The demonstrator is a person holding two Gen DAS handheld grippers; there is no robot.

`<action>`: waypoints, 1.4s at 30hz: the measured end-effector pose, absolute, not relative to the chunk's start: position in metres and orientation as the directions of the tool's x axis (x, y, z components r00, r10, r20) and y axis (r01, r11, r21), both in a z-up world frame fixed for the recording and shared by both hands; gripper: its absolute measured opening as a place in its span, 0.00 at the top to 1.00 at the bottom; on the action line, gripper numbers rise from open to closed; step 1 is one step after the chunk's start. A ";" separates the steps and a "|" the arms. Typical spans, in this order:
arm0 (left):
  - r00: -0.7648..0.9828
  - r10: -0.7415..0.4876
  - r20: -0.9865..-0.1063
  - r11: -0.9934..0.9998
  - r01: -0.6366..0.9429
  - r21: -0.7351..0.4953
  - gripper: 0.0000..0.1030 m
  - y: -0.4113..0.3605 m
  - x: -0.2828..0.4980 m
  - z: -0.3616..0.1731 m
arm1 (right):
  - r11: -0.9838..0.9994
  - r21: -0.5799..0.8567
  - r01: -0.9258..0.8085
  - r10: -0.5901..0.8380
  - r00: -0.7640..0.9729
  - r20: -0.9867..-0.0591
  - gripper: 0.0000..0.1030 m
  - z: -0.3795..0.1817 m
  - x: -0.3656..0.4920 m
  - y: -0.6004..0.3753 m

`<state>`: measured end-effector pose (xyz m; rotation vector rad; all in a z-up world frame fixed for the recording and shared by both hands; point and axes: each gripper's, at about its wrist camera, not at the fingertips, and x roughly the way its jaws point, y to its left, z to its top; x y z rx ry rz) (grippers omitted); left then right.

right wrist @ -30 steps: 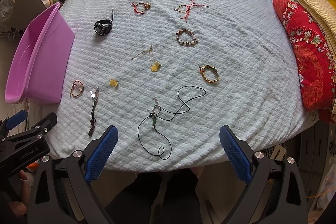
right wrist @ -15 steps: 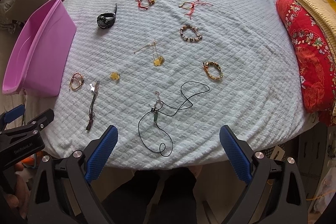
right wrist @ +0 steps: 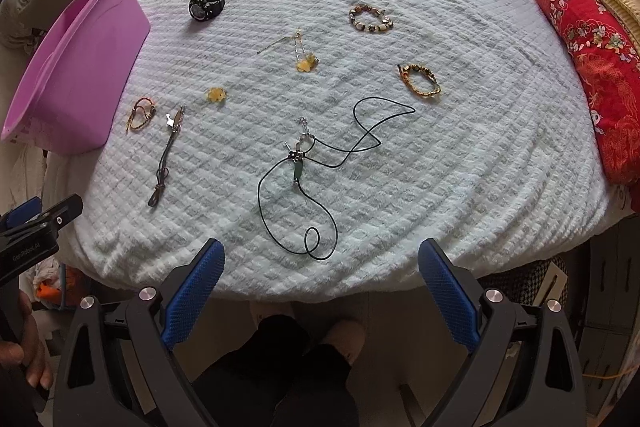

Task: Organize jewelry
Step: 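Grasp the brown leather cord with left tool while right grasps black cord necklace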

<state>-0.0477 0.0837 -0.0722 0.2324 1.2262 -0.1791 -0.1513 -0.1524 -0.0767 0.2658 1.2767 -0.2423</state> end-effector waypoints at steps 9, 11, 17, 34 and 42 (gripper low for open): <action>0.479 -0.015 -0.878 0.958 0.260 0.125 0.06 0.049 -0.064 -0.108 | 0.953 0.108 0.283 -0.016 0.401 -0.916 0.10 -0.127 -0.158 -0.167; 0.503 -0.028 -0.864 0.960 0.254 0.117 0.06 0.046 -0.065 -0.118 | 0.960 0.113 0.255 -0.009 0.435 -0.900 0.10 -0.137 -0.154 -0.166; 0.531 -0.070 -0.845 0.959 0.270 0.091 0.06 0.041 -0.062 -0.150 | 0.964 0.078 0.253 -0.064 0.508 -0.859 0.10 -0.159 -0.138 -0.163; 0.607 -0.145 -0.782 0.963 0.266 0.028 0.06 0.044 -0.052 -0.200 | 0.963 0.027 0.267 -0.139 0.584 -0.800 0.10 -0.209 -0.106 -0.149; 0.604 -0.143 -0.784 0.967 0.255 0.021 0.06 0.037 -0.037 -0.207 | 0.956 0.040 0.291 -0.143 0.581 -0.802 0.10 -0.218 -0.098 -0.155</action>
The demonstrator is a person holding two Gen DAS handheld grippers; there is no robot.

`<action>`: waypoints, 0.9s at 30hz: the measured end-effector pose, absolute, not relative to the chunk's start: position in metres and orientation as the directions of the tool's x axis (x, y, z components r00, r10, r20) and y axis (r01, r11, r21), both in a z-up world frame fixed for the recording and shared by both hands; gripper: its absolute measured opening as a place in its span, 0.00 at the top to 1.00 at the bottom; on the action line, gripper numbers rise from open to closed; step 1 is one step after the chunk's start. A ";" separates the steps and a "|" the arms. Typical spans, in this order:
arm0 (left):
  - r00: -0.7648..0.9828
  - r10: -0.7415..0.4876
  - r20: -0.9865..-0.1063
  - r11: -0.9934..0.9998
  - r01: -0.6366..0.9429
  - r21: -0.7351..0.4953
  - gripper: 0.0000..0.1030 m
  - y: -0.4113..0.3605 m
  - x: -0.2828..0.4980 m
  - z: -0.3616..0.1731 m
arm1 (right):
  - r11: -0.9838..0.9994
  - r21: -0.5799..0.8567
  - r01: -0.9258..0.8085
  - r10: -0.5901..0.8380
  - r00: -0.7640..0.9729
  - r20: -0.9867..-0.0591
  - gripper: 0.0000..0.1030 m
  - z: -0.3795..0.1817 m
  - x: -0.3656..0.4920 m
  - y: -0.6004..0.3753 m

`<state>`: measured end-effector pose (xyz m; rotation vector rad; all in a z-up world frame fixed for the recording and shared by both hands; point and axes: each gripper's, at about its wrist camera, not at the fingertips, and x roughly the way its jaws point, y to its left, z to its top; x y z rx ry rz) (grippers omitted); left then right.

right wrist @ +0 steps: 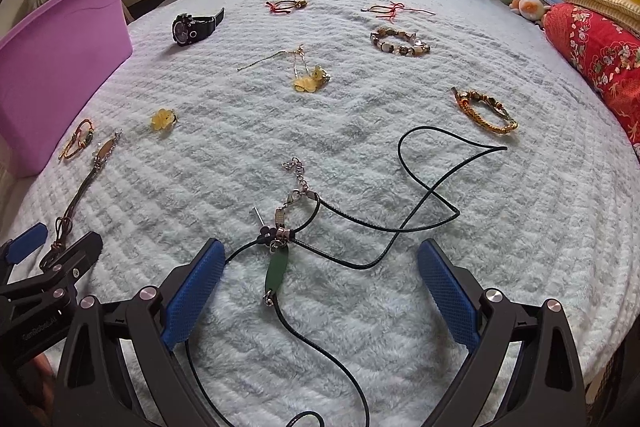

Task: Organize jewelry
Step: 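Grasp the brown leather cord with left tool while right grasps black cord necklace, then carry both held necklaces up and over the pink basin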

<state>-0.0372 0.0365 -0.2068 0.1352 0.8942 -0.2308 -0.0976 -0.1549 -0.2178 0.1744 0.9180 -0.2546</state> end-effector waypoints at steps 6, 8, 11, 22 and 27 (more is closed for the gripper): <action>0.597 -0.127 -0.792 0.971 0.238 0.024 0.07 0.034 -0.035 -0.208 | 0.957 0.042 0.287 -0.141 0.587 -0.798 0.13 -0.218 -0.098 -0.156; 0.595 -0.130 -0.793 0.971 0.239 0.020 0.13 0.033 -0.036 -0.206 | 0.959 0.036 0.283 -0.144 0.590 -0.795 0.21 -0.217 -0.098 -0.155; 0.596 -0.140 -0.791 0.967 0.254 0.021 0.27 0.030 -0.039 -0.204 | 0.965 0.023 0.260 -0.142 0.598 -0.789 0.40 -0.215 -0.097 -0.150; 0.551 -0.195 -0.812 0.946 0.323 -0.009 0.94 0.019 -0.044 -0.194 | 0.969 0.055 0.239 -0.102 0.596 -0.797 0.92 -0.204 -0.097 -0.150; 0.504 -0.220 -0.835 0.944 0.324 -0.053 0.94 0.023 -0.047 -0.180 | 0.966 0.088 0.242 -0.073 0.586 -0.807 0.92 -0.188 -0.103 -0.153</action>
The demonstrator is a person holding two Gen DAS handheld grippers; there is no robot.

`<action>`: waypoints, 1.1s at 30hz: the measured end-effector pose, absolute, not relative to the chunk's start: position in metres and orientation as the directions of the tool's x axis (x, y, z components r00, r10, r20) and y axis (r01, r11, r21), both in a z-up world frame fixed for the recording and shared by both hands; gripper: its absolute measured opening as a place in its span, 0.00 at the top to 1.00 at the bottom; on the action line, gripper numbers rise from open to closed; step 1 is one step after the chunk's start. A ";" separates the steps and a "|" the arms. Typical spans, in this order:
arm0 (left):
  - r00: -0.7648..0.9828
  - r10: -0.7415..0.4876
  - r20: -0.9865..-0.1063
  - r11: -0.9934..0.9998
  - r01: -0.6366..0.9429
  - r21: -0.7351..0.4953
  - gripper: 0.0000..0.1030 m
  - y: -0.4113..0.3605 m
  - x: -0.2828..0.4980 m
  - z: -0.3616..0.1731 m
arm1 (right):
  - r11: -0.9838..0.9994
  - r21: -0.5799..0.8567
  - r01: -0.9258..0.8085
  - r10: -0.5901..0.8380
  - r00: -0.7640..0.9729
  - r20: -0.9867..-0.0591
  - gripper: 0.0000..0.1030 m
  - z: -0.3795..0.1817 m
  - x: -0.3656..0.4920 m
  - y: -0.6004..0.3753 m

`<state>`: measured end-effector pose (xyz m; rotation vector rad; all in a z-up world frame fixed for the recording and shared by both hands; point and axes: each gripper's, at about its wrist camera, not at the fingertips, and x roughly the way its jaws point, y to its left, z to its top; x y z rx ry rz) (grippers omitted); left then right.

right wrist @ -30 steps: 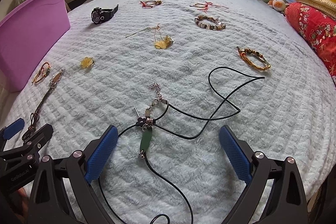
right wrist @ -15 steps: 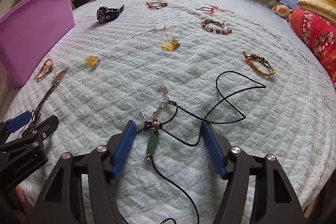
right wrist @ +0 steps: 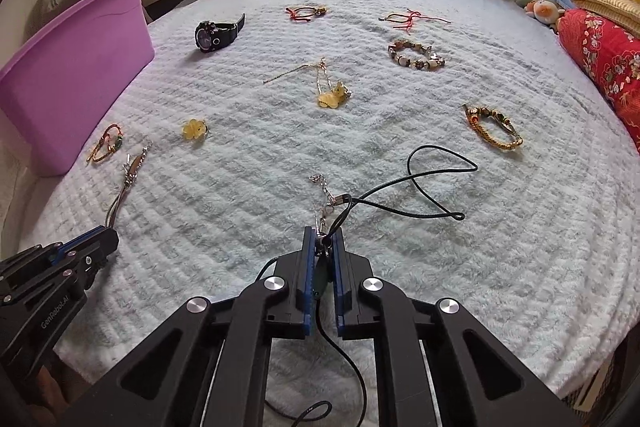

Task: Organize jewelry
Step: 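Carry both held necklaces up and over the pink basin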

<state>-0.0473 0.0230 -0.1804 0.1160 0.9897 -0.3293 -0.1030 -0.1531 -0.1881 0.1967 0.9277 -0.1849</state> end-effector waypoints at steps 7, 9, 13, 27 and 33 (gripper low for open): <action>0.446 -0.246 -0.861 0.934 0.347 -0.087 0.94 0.019 -0.056 -0.135 | 0.956 0.146 0.254 -0.022 0.559 -0.829 0.92 -0.141 -0.117 -0.164; 0.434 -0.248 -0.866 0.933 0.346 -0.093 0.94 0.018 -0.057 -0.118 | 0.957 0.145 0.249 -0.018 0.553 -0.833 0.92 -0.123 -0.120 -0.166; 0.417 -0.255 -0.872 0.933 0.343 -0.109 0.94 0.018 -0.058 -0.077 | 0.963 0.145 0.228 -0.002 0.541 -0.841 0.92 -0.083 -0.122 -0.171; 0.467 -0.241 -0.851 0.959 0.251 -0.134 0.94 0.070 -0.018 0.074 | 0.980 0.179 0.091 0.088 0.606 -0.790 0.92 0.073 -0.081 -0.138; 0.521 -0.232 -0.821 0.958 0.268 -0.101 0.94 0.116 0.029 0.128 | 0.980 0.195 0.028 0.127 0.666 -0.735 0.92 0.133 -0.030 -0.087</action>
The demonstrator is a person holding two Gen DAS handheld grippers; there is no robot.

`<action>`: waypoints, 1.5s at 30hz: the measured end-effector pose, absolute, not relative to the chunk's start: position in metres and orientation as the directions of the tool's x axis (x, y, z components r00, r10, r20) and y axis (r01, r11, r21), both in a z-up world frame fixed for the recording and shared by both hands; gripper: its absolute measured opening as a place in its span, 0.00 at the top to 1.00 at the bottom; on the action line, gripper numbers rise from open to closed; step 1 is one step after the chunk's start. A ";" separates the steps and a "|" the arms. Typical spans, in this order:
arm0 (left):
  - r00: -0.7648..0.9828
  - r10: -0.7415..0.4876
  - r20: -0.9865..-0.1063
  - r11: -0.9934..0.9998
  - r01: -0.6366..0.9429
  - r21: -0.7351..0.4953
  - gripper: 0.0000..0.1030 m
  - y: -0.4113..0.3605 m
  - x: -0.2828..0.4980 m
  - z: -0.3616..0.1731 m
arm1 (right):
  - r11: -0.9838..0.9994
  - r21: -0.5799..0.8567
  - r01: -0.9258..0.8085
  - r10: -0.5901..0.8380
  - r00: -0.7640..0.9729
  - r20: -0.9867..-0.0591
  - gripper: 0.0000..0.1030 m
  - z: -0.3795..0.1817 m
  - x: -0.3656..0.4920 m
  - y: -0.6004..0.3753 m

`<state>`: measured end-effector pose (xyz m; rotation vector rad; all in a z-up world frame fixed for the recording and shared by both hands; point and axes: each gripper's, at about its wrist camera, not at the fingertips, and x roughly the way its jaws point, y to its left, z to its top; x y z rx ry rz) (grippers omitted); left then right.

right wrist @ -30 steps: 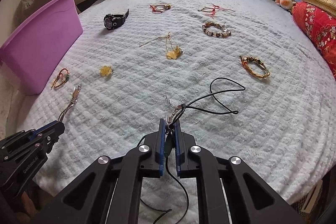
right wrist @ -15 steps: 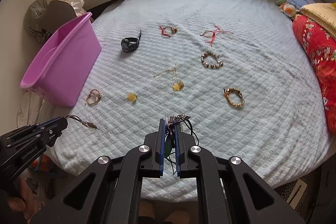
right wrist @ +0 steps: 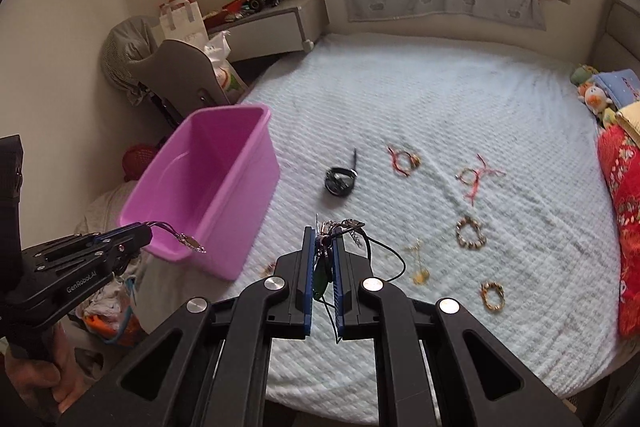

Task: Organize jewelry
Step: 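Carry both held necklaces up and over the pink basin, then open both tools to drop the necklaces into the pink basin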

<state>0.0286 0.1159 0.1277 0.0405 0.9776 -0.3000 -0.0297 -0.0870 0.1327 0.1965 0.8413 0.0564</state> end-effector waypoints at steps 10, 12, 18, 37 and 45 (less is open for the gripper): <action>0.541 -0.225 -0.810 0.949 0.311 -0.057 0.94 0.203 0.126 0.154 | 0.964 0.265 -0.024 0.209 0.686 -0.697 0.92 0.177 0.075 0.034; 0.528 -0.219 -0.821 0.950 0.309 -0.055 0.94 0.219 0.141 0.147 | 0.963 0.268 -0.039 0.223 0.677 -0.702 0.92 0.173 0.094 0.057; 0.471 -0.211 -0.857 0.955 0.287 -0.078 0.94 0.256 0.175 0.116 | 0.955 0.289 -0.061 0.263 0.623 -0.737 0.92 0.153 0.142 0.108; 0.308 -0.145 -0.940 0.969 0.237 -0.072 0.94 0.284 0.213 0.027 | 0.970 0.241 0.031 0.215 0.351 -0.911 0.92 0.053 0.222 0.142; 0.353 -0.119 -0.928 0.977 0.209 -0.046 0.28 0.289 0.208 0.032 | 0.983 0.180 0.032 0.161 0.313 -0.936 0.55 0.049 0.225 0.144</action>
